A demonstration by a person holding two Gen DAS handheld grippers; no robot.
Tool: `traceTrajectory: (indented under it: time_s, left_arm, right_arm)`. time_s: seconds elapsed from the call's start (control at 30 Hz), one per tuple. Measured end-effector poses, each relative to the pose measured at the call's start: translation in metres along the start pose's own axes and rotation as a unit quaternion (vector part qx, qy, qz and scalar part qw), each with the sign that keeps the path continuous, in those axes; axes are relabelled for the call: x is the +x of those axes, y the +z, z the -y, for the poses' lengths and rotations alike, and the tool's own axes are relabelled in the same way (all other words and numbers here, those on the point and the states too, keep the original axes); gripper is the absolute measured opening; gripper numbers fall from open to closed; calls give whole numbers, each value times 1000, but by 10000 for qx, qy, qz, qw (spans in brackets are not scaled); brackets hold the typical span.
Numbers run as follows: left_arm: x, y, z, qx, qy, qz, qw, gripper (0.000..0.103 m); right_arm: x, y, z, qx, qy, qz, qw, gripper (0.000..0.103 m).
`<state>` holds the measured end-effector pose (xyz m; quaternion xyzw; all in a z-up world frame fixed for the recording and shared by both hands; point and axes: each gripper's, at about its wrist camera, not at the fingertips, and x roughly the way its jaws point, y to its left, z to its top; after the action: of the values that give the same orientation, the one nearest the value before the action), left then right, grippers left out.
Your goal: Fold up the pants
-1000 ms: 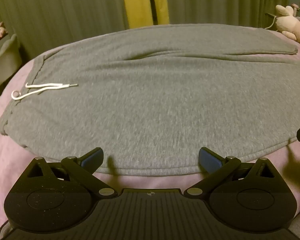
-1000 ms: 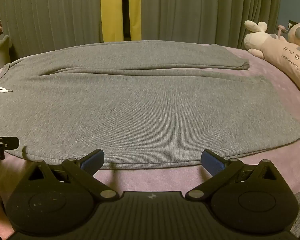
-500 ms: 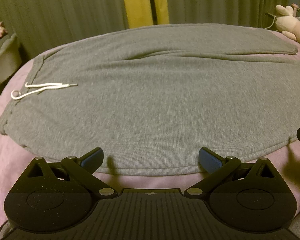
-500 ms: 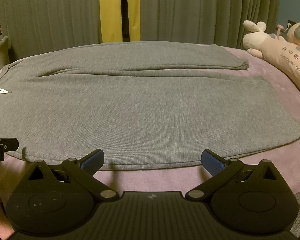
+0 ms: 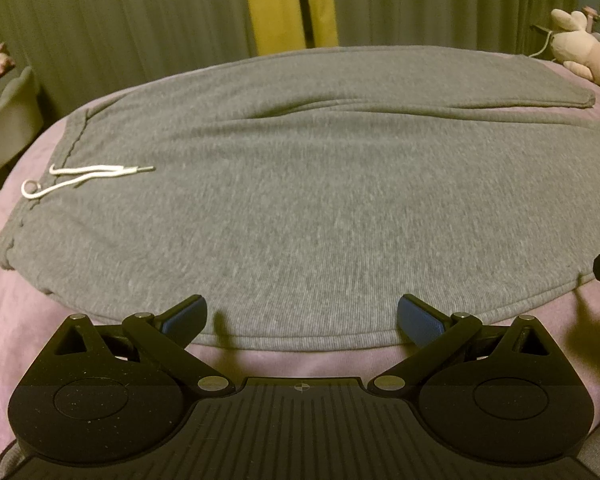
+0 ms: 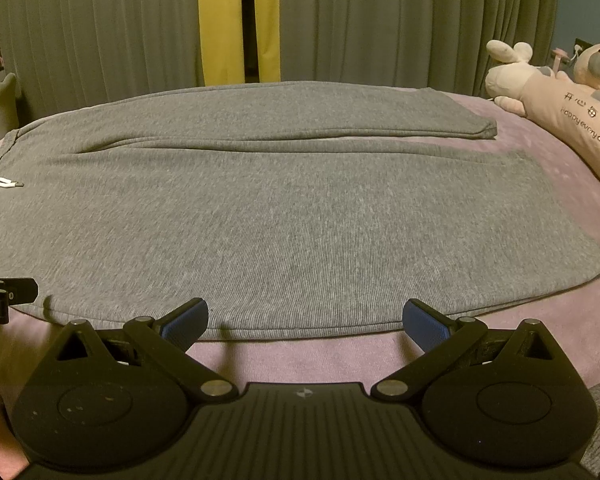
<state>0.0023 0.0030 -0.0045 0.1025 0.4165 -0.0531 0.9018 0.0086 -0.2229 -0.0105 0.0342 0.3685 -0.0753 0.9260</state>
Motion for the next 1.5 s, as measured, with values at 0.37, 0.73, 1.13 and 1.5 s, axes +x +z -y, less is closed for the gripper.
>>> traceTrajectory:
  time_s: [0.37, 0.73, 1.13, 1.5]
  left_arm:
    - [1, -3, 1, -11, 0, -13, 10000, 103]
    - [1, -5, 0, -16, 1, -37, 10000, 103]
    - [2, -6, -1, -17, -7, -83, 10000, 103]
    - [3, -5, -1, -18, -8, -124, 9999, 103]
  right_arm:
    - [0, 0, 0, 3, 5, -3, 10000, 103]
    - [2, 0, -1, -5, -1, -11, 10000, 103]
    - [2, 0, -1, 2, 3, -21, 10000, 103]
    - [3, -2, -1, -18, -1, -55, 10000, 103]
